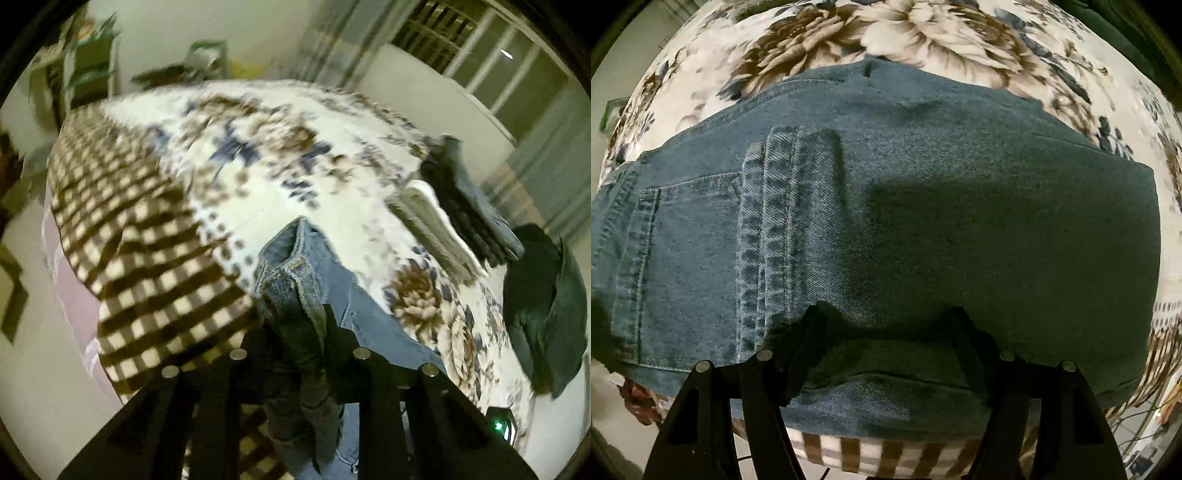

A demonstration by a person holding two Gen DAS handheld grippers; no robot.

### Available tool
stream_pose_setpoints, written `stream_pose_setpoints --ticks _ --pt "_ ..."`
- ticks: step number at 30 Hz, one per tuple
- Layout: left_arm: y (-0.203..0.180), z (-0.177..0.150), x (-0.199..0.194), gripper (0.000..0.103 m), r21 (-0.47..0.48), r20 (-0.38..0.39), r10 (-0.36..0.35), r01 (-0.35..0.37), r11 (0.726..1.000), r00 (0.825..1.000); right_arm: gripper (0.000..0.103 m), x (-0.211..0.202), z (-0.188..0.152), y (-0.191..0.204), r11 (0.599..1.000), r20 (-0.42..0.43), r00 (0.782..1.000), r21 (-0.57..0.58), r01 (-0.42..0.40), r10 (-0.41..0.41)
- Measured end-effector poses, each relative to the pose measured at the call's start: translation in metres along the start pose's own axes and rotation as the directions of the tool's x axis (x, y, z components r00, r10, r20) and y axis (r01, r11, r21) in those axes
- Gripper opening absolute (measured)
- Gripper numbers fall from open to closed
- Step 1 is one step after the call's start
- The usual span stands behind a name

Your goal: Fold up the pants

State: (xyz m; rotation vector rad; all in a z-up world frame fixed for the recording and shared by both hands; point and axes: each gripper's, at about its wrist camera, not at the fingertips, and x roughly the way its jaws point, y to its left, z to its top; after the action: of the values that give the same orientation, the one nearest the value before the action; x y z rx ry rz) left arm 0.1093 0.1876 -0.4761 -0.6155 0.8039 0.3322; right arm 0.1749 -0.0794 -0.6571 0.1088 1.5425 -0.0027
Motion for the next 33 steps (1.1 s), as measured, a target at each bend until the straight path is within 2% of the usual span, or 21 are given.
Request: stream_pose_setpoints --ticks 3,7,11,13,16,21,24,27,29,31,33 --pt "-0.023 -0.003 -0.020 0.018 0.061 0.032 -0.011 0.009 0.998 0.999 0.071 -0.010 -0.001 -0.014 1.000 0.005 1.000 0.006 -0.022 0.022" --pt "-0.065 -0.015 -0.053 0.018 0.164 0.081 -0.031 0.018 0.986 0.996 0.071 -0.031 -0.003 -0.052 0.997 0.035 0.997 0.023 -0.075 0.074" --pt "-0.125 -0.044 -0.089 0.018 0.279 0.115 -0.080 0.045 0.959 0.990 0.072 -0.054 -0.006 -0.112 0.989 0.057 0.991 0.076 -0.126 0.122" --pt "-0.157 -0.064 -0.100 0.018 0.332 0.109 -0.104 0.062 0.941 0.989 0.072 -0.065 -0.010 -0.161 0.982 0.070 0.988 0.119 -0.148 0.140" --pt "-0.200 -0.098 -0.107 0.018 0.390 0.071 -0.145 0.106 0.915 0.987 0.072 -0.072 -0.020 -0.228 0.975 0.084 0.989 0.176 -0.134 0.121" --pt "-0.274 -0.177 -0.084 0.018 0.449 -0.099 -0.196 0.220 0.866 0.976 0.072 -0.067 -0.045 -0.361 0.941 0.060 0.994 0.321 -0.102 0.087" --pt "-0.311 -0.233 -0.057 0.018 0.498 -0.206 -0.169 0.252 0.830 0.964 0.072 -0.057 -0.061 -0.421 0.916 0.044 0.997 0.393 -0.082 0.070" --pt "-0.335 -0.287 -0.026 0.018 0.567 -0.286 -0.090 0.245 0.787 0.954 0.072 -0.052 -0.080 -0.469 0.893 0.031 0.998 0.445 -0.067 0.059" --pt "-0.342 -0.314 -0.010 0.019 0.602 -0.316 -0.025 0.220 0.768 0.948 0.072 -0.048 -0.089 -0.491 0.880 0.027 0.998 0.471 -0.067 0.061" --pt "-0.347 -0.330 -0.002 0.022 0.650 -0.312 0.044 0.180 0.738 0.949 0.075 -0.047 -0.096 -0.510 0.864 0.037 0.996 0.495 -0.091 0.083" --pt "-0.353 -0.335 -0.004 0.033 0.669 -0.317 0.082 0.162 0.725 0.945 0.084 -0.049 -0.100 -0.524 0.853 0.060 0.991 0.504 -0.137 0.124"
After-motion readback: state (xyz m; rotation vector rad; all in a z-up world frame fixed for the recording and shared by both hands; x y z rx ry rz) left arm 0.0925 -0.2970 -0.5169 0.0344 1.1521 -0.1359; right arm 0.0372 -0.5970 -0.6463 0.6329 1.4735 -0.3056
